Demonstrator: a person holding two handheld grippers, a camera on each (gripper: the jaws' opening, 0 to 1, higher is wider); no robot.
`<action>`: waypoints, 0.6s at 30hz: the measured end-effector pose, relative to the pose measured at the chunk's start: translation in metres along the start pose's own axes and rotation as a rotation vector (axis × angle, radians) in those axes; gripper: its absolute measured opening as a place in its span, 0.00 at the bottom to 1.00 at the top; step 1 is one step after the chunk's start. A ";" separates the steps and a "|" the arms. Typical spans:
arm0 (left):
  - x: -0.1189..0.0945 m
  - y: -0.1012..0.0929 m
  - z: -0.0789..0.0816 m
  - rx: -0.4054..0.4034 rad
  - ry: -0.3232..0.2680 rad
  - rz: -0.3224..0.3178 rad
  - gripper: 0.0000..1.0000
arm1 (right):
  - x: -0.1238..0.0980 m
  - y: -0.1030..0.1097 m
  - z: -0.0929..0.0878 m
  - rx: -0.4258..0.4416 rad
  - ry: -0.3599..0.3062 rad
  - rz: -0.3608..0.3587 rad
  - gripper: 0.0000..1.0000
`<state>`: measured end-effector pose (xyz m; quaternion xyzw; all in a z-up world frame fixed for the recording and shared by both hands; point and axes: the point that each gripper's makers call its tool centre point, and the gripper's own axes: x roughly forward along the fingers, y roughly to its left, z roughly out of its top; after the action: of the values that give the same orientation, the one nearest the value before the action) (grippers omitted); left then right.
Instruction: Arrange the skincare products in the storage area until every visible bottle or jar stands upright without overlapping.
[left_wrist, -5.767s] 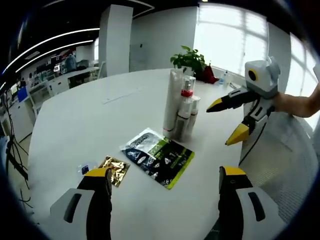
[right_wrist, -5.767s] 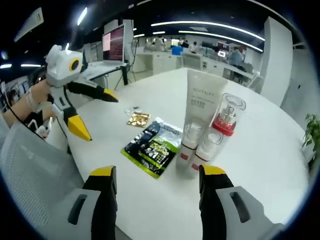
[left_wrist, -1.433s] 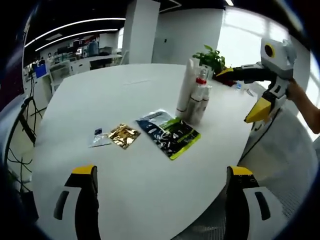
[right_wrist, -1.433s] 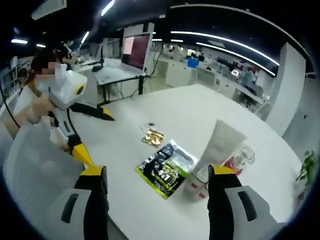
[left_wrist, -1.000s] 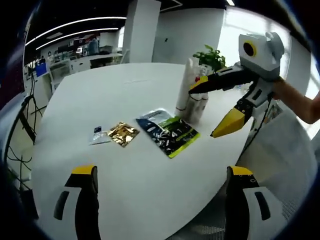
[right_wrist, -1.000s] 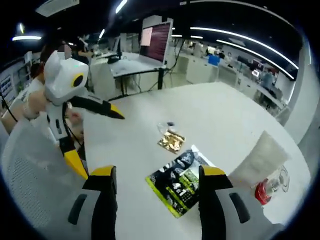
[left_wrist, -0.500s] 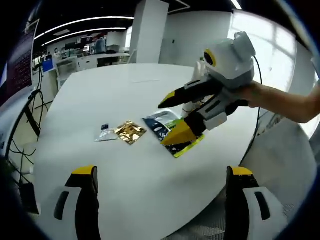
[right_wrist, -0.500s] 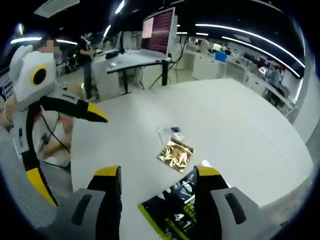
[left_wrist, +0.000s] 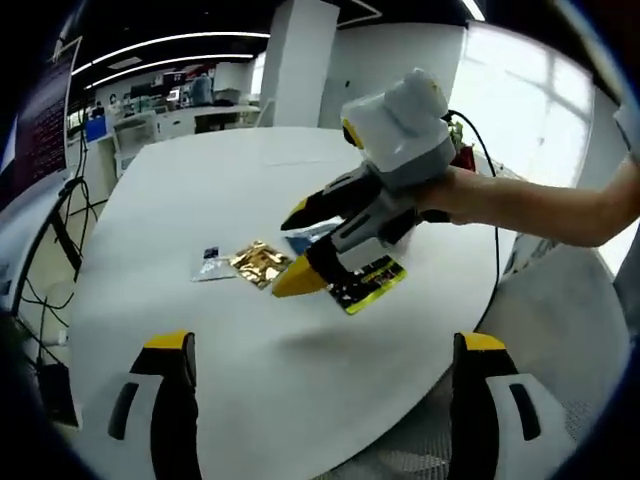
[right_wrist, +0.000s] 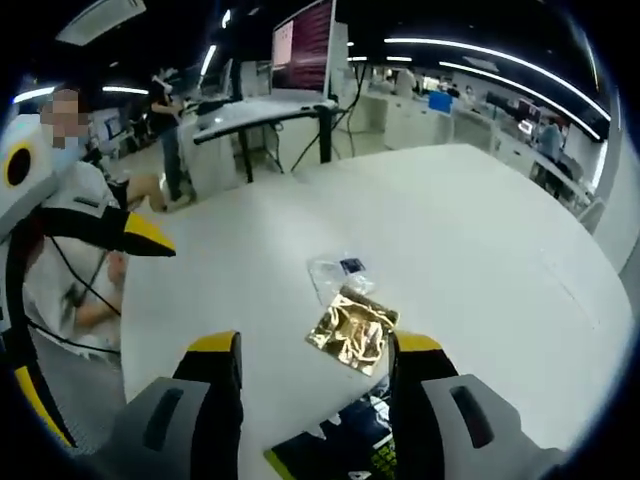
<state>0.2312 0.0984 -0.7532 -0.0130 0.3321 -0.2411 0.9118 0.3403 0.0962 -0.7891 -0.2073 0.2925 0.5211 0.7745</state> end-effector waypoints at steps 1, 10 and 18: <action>0.000 0.000 -0.001 -0.001 0.002 0.001 0.99 | 0.004 -0.001 0.001 0.001 0.000 0.001 0.60; 0.002 0.004 0.000 -0.011 0.001 0.002 0.99 | 0.022 -0.010 0.003 0.034 0.006 -0.003 0.65; 0.001 0.006 -0.002 -0.007 0.009 0.006 0.99 | 0.026 -0.016 -0.003 0.048 0.025 -0.021 0.68</action>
<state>0.2335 0.1032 -0.7561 -0.0142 0.3371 -0.2372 0.9110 0.3615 0.1065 -0.8086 -0.1982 0.3124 0.5033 0.7809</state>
